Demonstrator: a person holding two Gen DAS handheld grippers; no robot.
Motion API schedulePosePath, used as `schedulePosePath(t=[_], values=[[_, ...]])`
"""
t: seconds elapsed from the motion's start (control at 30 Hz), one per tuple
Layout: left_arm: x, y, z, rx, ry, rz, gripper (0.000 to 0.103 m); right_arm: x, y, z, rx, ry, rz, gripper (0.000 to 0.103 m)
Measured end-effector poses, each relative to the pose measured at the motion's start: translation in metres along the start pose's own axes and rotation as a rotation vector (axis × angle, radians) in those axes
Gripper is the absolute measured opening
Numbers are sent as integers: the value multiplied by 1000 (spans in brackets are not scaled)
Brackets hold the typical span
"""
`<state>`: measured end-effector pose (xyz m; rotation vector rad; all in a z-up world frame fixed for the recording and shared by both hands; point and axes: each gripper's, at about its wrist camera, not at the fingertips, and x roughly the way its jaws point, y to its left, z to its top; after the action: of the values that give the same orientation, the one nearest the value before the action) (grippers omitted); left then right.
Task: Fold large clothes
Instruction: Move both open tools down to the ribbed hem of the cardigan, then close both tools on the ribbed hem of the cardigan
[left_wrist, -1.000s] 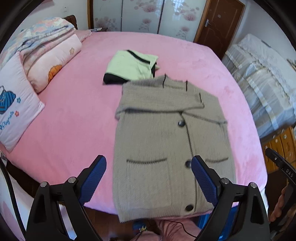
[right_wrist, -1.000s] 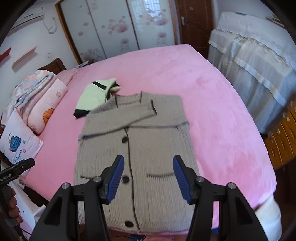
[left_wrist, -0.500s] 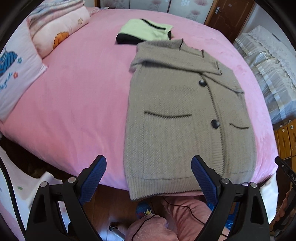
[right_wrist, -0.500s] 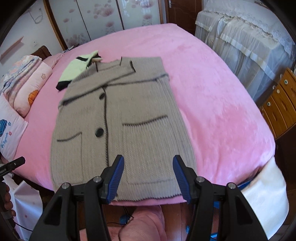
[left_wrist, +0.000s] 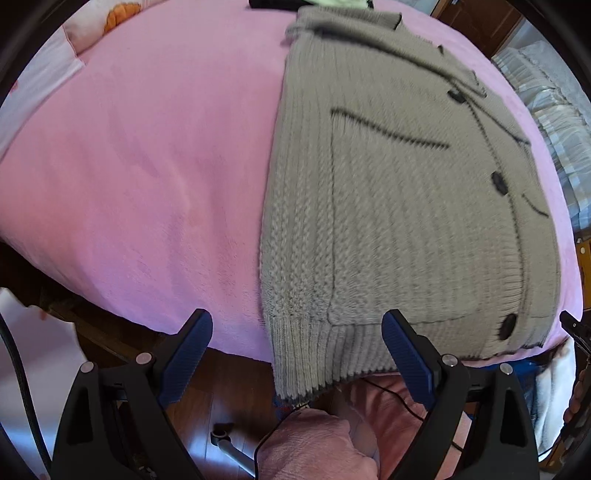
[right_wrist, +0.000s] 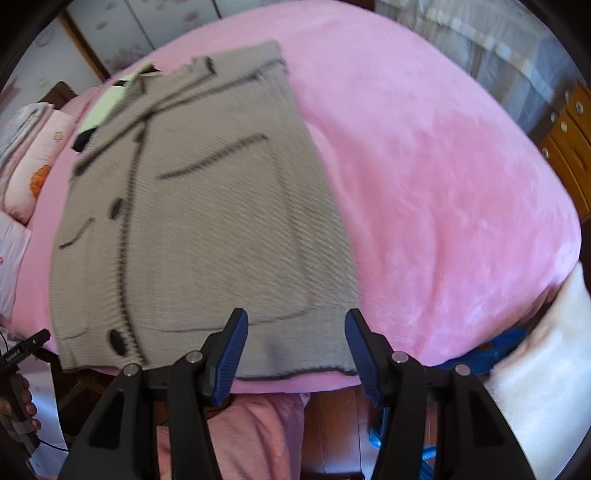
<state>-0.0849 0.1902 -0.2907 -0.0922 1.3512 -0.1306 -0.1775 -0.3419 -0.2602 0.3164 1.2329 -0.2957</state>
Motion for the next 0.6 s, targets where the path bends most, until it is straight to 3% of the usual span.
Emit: schedulePosePath(t=[0.47,0.53,0.57,0.6], values=[[44,14,0,-109,32,-46,92,44,-14,0,8,36,20,54],[48,17,-2,-122,43,-51,92,47,-17,0,14,46,58,40],[49,16,-2,-128,54,-52,89,48,-19,0,16,59,78,35],[50,19,-2,-127,60,-57,81,50,-17,0,12,71,97,22]])
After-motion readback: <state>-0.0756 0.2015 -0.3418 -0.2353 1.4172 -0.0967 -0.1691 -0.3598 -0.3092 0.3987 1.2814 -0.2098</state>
